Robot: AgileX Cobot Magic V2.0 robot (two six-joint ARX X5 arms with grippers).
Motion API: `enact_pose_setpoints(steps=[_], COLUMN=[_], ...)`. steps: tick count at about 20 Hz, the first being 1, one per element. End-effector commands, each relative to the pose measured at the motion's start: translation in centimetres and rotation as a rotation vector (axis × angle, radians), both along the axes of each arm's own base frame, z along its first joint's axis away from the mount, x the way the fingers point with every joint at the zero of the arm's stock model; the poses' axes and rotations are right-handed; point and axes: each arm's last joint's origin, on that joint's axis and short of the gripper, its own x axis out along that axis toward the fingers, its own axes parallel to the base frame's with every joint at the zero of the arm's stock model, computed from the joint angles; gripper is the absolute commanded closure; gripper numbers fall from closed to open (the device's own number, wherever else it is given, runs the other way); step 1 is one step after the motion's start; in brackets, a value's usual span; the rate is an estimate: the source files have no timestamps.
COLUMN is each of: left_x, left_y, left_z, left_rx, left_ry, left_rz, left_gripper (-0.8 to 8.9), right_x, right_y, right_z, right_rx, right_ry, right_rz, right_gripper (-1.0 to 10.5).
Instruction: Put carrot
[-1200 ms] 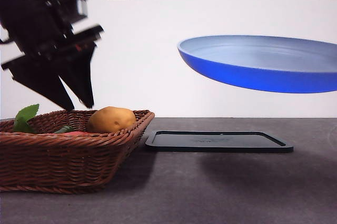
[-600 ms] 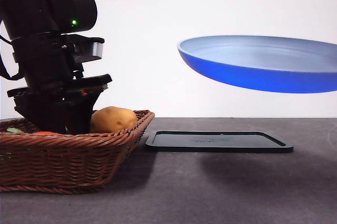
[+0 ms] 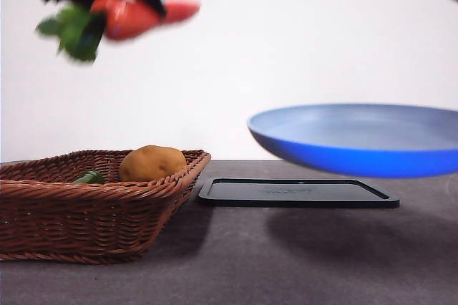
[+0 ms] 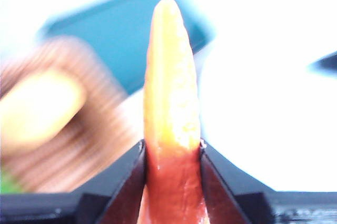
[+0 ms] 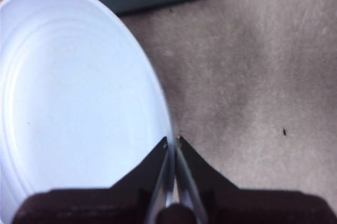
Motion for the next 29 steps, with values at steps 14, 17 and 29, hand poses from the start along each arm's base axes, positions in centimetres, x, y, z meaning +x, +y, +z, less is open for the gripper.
enact_pose_setpoints(steps=[14, 17, 29], left_x=[0.4, 0.4, -1.1], left_y=[-13.8, -14.0, -11.2], left_z=[-9.7, -10.2, -6.0], left_rx=[0.116, 0.125, 0.116], left_ry=[0.159, 0.166, 0.117], left_rz=[-0.249, -0.252, -0.212], left_gripper=[7.13, 7.12, 6.18], right_x=[1.5, 1.5, 1.8], right_y=[3.2, 3.2, 3.2], right_z=[-1.0, -1.0, -0.9], right_rx=[0.102, 0.102, 0.088], right_ry=[0.04, 0.04, 0.036], right_rz=[0.162, 0.162, 0.15], right_gripper=[9.4, 9.4, 9.4])
